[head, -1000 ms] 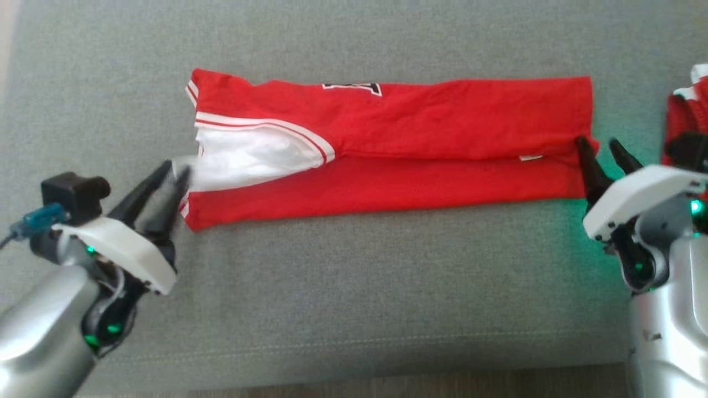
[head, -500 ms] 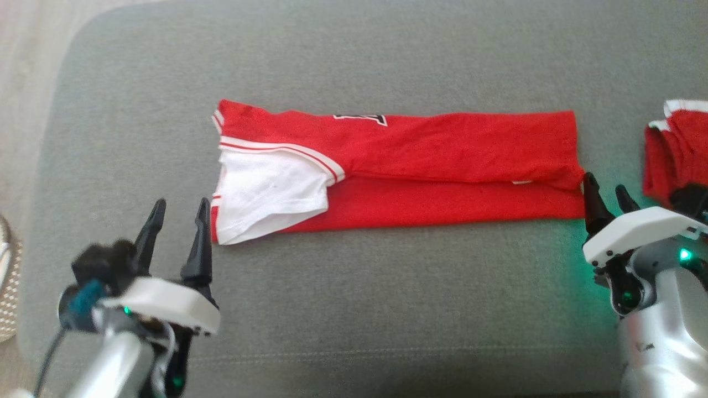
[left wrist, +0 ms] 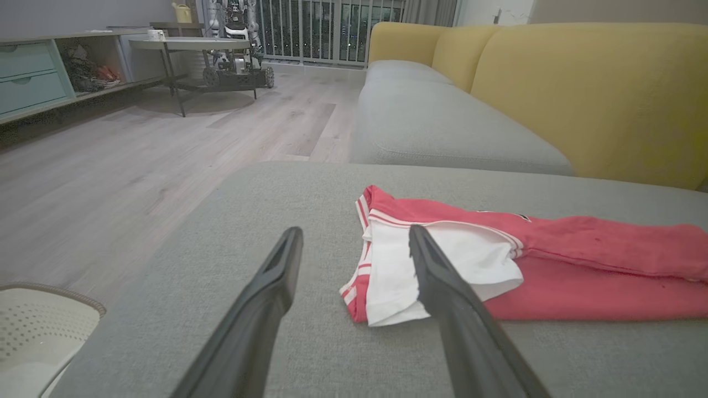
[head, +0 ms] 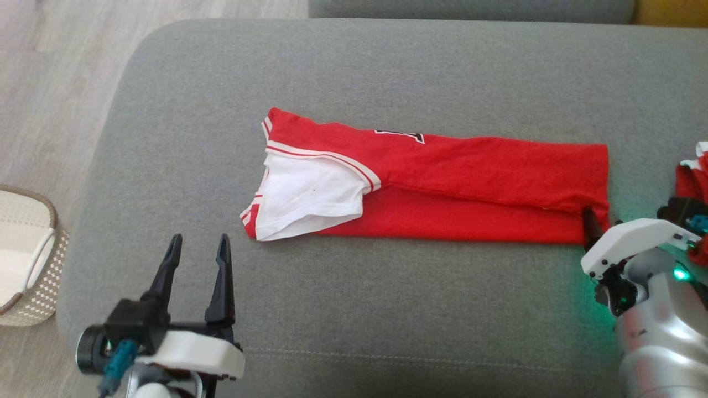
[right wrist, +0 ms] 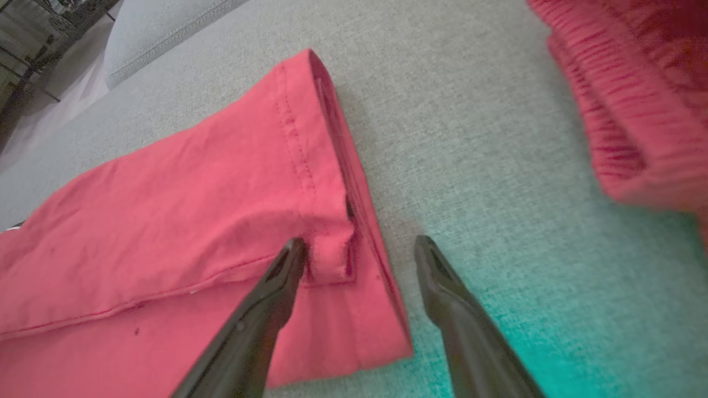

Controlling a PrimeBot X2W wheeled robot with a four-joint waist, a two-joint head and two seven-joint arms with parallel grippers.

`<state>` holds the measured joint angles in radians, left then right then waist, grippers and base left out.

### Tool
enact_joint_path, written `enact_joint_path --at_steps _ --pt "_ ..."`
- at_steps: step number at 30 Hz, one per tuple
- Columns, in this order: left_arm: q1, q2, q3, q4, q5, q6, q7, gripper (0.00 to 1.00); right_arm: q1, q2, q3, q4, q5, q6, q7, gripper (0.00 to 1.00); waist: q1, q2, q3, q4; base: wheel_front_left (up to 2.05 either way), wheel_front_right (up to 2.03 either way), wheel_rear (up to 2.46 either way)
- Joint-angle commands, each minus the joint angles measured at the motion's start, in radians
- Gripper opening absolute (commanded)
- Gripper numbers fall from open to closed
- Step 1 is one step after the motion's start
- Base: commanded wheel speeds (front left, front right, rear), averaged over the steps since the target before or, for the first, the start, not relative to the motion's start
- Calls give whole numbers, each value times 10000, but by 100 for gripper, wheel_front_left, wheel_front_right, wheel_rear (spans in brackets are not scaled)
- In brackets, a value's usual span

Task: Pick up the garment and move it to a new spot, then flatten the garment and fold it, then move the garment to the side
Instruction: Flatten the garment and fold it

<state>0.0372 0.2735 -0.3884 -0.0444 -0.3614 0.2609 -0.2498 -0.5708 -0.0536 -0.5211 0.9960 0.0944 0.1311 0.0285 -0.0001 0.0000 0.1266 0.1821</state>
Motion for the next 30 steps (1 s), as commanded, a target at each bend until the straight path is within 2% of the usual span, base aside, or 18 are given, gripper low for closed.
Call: enact_joint_path --at_steps 1,2,3,4,5,13,21,26,30 --pt "-135 -14 516 -261 315 -120 -120 100 -459 33 -19 144 -381 -4 195 100 1 0 -64 78 0 0 0" --pt "-77 -52 540 -204 438 -152 -120 100 -530 33 -135 259 -519 -4 202 85 1 0 -83 94 0 0 0" --pt "-28 -108 578 -171 539 -180 -120 100 -589 33 -246 387 -654 -4 243 47 1 0 -110 102 0 0 0" --pt "18 -157 622 -137 645 -200 -120 100 -648 33 -343 504 -770 -4 268 16 1 0 -136 106 0 0 0" --pt "55 -207 665 -108 740 -229 -120 100 -699 33 -431 605 -871 -4 266 0 1 0 -160 108 0 0 0" --pt "256 -495 1031 32 1350 -414 -120 100 -918 19 -765 773 -1362 -4 -243 0 1 0 -361 -65 0 0 0" --pt "451 -739 1335 186 1674 -762 -120 100 -1091 -367 -788 451 -1720 -4 -628 0 1 0 -589 -452 0 0 0" --pt "566 -896 1388 294 1799 -995 -120 100 -1480 -375 -119 40 -1639 -4 -772 0 1 0 -784 -676 0 0 0" --pt "670 -1009 1385 365 1906 -1133 -120 100 -1801 -241 1010 -443 -1400 -4 -792 0 1 0 -945 -797 0 0 0"
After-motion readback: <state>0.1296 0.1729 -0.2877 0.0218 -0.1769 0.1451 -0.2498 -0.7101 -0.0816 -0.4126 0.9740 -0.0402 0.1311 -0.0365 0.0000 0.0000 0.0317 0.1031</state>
